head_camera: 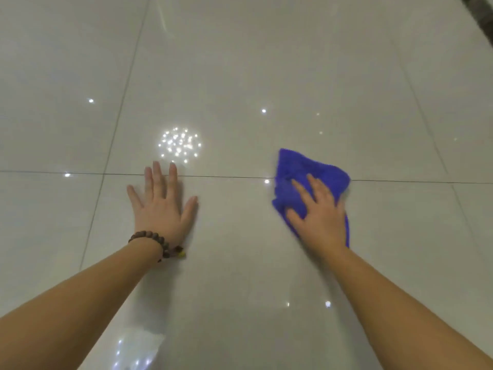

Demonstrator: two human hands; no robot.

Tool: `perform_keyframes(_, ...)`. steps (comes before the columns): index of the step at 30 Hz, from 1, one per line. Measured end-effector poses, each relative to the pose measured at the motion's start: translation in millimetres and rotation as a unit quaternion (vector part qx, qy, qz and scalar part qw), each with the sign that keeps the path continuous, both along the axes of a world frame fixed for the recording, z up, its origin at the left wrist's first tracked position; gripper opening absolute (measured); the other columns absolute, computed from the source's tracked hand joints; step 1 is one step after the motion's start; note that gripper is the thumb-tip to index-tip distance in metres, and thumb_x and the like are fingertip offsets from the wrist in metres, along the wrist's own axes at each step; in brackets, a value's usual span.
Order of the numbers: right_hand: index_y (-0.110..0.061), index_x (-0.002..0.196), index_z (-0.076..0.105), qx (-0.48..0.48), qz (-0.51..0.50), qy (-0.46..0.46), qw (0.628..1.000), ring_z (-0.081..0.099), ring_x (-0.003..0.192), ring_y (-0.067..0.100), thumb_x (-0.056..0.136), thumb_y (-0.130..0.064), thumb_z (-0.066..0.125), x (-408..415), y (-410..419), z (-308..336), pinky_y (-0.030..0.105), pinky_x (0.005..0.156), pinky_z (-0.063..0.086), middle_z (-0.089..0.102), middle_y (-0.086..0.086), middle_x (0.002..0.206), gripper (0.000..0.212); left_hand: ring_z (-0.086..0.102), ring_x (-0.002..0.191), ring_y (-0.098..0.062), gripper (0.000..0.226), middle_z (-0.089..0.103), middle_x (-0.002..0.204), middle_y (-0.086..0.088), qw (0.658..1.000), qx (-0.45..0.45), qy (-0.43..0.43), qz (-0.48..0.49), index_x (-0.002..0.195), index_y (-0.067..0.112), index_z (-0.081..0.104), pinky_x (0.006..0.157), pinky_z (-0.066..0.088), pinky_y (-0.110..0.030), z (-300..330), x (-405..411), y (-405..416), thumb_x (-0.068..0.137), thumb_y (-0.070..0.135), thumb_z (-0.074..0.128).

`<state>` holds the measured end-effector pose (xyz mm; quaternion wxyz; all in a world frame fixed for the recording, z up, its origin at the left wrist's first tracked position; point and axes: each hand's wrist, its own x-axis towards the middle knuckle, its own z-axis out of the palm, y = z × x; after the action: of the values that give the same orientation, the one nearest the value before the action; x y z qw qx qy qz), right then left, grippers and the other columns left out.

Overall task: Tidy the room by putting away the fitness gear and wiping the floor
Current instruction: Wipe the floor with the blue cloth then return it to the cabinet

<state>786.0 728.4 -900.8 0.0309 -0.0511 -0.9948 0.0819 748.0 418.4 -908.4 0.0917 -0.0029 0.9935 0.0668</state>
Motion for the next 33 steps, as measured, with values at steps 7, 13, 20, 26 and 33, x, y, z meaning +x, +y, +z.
perform_keyframes(7,-0.031,0.147,0.031,-0.059,-0.258,-0.029,0.964,0.017,0.143,0.024,0.09,-0.052,0.041,-30,-46,10,0.055,0.109,0.017,0.019,0.005,0.158,0.062,-0.019,0.145,-0.029,0.095,-0.016,0.158,-0.017,0.985,-0.049,-0.028,0.16,0.15,0.013,-0.018,0.113,-0.007,-0.062,4,28,-71,0.081,0.077,-0.001)
perform_keyframes(13,-0.038,0.138,0.045,0.009,0.434,-0.013,0.901,0.04,0.134,0.021,0.074,-0.059,0.039,-48,-153,-1,0.052,0.103,0.033,0.039,-0.001,0.15,0.067,-0.013,0.146,-0.03,0.092,-0.012,0.159,-0.017,0.98,-0.041,-0.047,0.188,0.151,0.009,-0.011,0.113,-0.001,-0.063,-1,11,-62,0.078,0.064,-0.005)
perform_keyframes(20,-0.027,0.148,0.029,-0.06,-0.275,-0.037,0.959,0.016,0.143,0.028,0.092,-0.05,0.038,-166,-86,10,0.054,0.109,0.015,0.018,0.008,0.158,0.061,-0.018,0.145,-0.031,0.088,-0.017,0.157,-0.018,0.982,-0.046,-0.03,0.182,0.149,0.009,-0.018,0.113,-0.002,-0.063,-3,13,-64,0.085,0.068,-0.005)
perform_keyframes(26,-0.036,0.139,0.044,-0.005,0.456,-0.007,0.89,0.037,0.135,0.022,0.079,-0.058,0.04,-146,-216,-8,0.05,0.104,0.032,0.039,0.0,0.15,0.063,-0.004,0.147,-0.033,0.087,0.002,0.159,-0.02,0.981,-0.033,-0.018,0.19,0.153,0.006,0.005,0.112,0.003,-0.065,-5,11,-65,0.09,0.066,0.01)
perform_keyframes(33,-0.029,0.148,0.028,-0.045,-0.146,-0.032,0.988,0.016,0.142,0.028,0.092,-0.051,0.036,-256,-182,3,0.052,0.11,0.015,0.019,0.006,0.157,0.061,-0.009,0.147,-0.033,0.086,-0.003,0.158,-0.02,0.982,-0.031,-0.022,0.187,0.152,0.006,0.001,0.112,0.006,-0.066,-3,11,-65,0.091,0.067,0.01)
